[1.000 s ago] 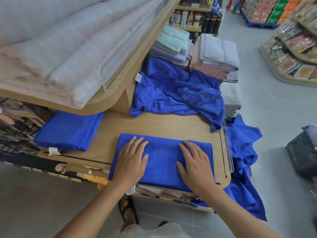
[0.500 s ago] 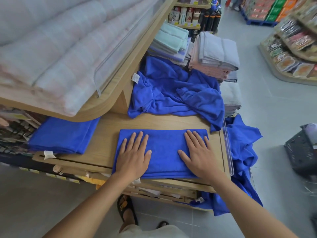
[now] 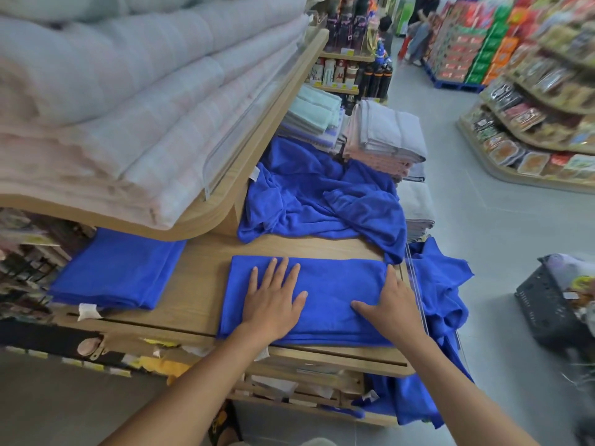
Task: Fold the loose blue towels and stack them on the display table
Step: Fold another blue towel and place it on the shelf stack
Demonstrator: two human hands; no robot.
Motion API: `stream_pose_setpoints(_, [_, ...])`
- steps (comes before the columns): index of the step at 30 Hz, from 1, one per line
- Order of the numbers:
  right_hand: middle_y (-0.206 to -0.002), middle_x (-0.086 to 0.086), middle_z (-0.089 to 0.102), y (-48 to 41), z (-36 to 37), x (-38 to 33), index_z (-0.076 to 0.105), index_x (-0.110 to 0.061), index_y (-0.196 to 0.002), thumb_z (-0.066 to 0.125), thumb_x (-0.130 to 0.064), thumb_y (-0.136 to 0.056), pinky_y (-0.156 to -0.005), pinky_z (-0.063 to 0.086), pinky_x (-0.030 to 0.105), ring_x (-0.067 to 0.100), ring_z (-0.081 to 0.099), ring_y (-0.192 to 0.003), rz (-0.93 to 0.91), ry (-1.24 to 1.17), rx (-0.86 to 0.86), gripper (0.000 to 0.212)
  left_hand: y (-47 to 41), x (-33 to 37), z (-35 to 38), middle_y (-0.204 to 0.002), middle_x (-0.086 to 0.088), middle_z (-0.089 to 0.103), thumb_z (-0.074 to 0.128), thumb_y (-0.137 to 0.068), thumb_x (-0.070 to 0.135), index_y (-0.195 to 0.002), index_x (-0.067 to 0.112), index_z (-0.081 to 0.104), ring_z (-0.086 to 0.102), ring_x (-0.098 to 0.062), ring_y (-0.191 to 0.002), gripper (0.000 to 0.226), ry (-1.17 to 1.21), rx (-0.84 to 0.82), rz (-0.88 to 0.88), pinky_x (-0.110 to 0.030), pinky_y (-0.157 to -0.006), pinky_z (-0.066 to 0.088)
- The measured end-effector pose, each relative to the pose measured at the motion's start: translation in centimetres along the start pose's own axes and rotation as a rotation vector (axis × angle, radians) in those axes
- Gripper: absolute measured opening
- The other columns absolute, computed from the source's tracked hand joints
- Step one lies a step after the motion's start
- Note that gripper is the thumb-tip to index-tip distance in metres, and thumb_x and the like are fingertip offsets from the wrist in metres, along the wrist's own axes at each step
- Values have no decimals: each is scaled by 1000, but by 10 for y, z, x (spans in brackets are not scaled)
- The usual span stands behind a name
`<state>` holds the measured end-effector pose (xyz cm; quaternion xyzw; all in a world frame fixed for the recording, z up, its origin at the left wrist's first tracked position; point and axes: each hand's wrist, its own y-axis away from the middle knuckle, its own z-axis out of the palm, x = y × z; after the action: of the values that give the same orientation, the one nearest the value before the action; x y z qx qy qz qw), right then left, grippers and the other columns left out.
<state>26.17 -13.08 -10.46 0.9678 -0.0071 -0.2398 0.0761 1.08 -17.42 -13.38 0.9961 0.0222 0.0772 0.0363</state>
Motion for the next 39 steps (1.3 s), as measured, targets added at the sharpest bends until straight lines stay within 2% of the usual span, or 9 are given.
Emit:
stream_pose_setpoints(7, [-112,22,70,-18,-35,-13,60,2,-123,80,-34,-85,-79,54,40,37,69,-100,314,-403,-193,56,-1,1,1,-171,3,-8,10,-101,61,-162,31,-1,-11,-19,-157,69,-40,2,3,-55,-124,-5])
stream_pose_setpoints(10, [-108,6,75,-17,-48,-14,70,-13,-107,78,-31,-88,-89,60,43,25,72,-96,350,-647,-260,27,-1,0,1,-171,2,-7,11,-102,61,-162,30,0,-11,-20,-157,69,-45,11,6,-55,-124,-5])
stream_pose_setpoints(15, [-103,6,80,-12,-69,-38,76,-16,-101,80,-24,-87,-91,60,42,23,77,-93,228,-902,-319,17,-2,1,3,-171,2,-5,10,-102,61,-162,29,1,-9,-21,-157,69,-62,22,4,-56,-124,-2])
stream_pose_setpoints(19, [-82,-1,73,-13,-76,-92,72,-28,-67,76,-19,-89,-61,57,28,11,72,-74,70,-915,-356,25,-1,1,5,-171,1,-5,9,-102,61,-162,28,0,-8,-22,-157,69,-80,31,9,-56,-124,-2])
stream_pose_setpoints(23, [-90,8,66,-13,-65,-161,61,-10,-106,75,-16,-83,-56,57,29,14,70,-70,-20,-778,-402,28,0,-7,-6,-167,3,20,24,-103,44,-156,31,27,12,-25,-156,55,68,103,106,-54,-123,13])
stream_pose_setpoints(25, [-80,5,64,-12,-50,-192,56,-15,-94,74,-17,-81,-48,52,23,7,65,-54,-77,-647,-410,22,4,-20,-19,-129,4,57,33,-91,26,-125,30,56,51,-26,-129,41,473,250,113,-45,-105,41])
stream_pose_setpoints(30, [-73,12,52,-13,6,-241,45,-7,-77,71,-20,-78,-72,59,50,26,56,-68,-231,-315,-401,28,15,-77,-20,-125,-17,66,37,-105,-1,-125,-3,61,60,-30,-121,32,1372,404,-403,-44,-109,44])
stream_pose_setpoints(33, [-73,10,56,-10,45,-246,47,-12,-77,70,-24,-84,-66,60,44,26,61,-66,-274,-193,-419,28,22,-92,-17,-107,3,72,34,-109,6,-117,4,66,66,-3,-105,33,1361,400,-404,-26,-98,49])
stream_pose_setpoints(39, [-96,8,72,-10,64,-215,65,-12,-108,60,-24,-95,-67,59,32,27,71,-89,-370,-219,-399,18,16,-95,-21,-125,2,62,44,-106,9,-122,21,58,54,-21,-129,24,1304,351,-400,-31,-107,41])
